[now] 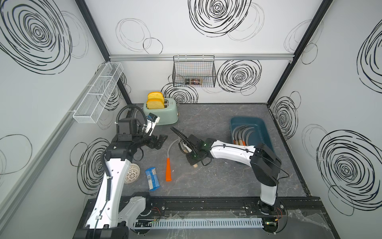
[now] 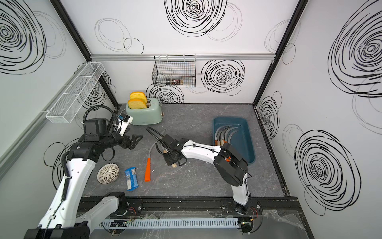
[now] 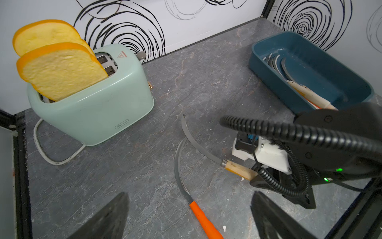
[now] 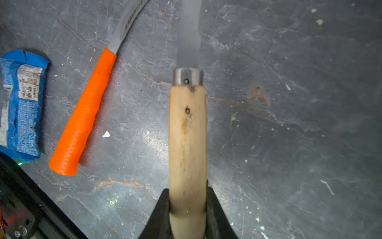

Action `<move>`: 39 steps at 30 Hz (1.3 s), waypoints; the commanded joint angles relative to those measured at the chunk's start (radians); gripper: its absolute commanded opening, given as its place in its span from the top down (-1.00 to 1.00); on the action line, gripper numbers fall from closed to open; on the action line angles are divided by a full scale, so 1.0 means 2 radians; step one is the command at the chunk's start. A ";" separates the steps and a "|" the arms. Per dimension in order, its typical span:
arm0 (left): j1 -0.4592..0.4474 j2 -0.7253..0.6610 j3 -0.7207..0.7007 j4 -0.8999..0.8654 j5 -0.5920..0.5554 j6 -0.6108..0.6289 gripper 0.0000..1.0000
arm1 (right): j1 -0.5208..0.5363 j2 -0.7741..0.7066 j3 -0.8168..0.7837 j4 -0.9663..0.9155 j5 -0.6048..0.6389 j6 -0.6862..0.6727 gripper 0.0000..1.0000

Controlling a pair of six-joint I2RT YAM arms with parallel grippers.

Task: Put small sickles into storage boxes
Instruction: Pick up the sickle at the center of the board, then place the sickle in the storage box.

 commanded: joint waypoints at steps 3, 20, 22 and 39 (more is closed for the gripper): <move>-0.012 0.003 0.014 0.019 -0.010 -0.014 -0.93 | -0.013 -0.028 -0.015 0.015 -0.004 -0.011 1.00; -0.114 0.049 0.019 0.041 -0.029 -0.024 -0.92 | -0.121 -0.170 -0.098 0.018 -0.050 -0.034 1.00; -0.130 0.056 0.024 0.043 -0.029 -0.025 -0.92 | -0.138 -0.191 -0.106 0.009 -0.046 -0.035 1.00; -0.249 0.142 0.086 0.033 -0.022 -0.014 -0.92 | -0.309 -0.339 -0.165 -0.070 -0.020 -0.083 1.00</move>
